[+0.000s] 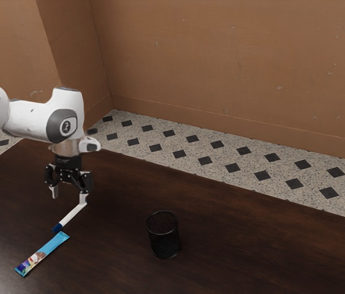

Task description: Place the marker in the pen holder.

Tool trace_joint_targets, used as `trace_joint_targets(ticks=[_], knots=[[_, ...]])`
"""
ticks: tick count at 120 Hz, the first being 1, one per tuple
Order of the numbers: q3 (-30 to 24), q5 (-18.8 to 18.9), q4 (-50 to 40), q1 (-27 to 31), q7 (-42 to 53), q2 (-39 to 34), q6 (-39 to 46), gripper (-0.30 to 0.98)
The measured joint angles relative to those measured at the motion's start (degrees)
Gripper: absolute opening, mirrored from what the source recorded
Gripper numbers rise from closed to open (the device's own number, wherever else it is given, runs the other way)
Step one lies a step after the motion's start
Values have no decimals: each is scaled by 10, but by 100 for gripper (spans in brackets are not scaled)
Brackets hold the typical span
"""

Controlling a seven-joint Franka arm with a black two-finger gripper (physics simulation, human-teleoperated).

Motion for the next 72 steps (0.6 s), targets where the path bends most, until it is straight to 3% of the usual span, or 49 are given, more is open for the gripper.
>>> trace_joint_targets(ticks=[28, 72], knots=[[3, -22, -30, 7, 23, 2, 25, 69], [3, -23, -66, 7, 47, -8, 43, 69]])
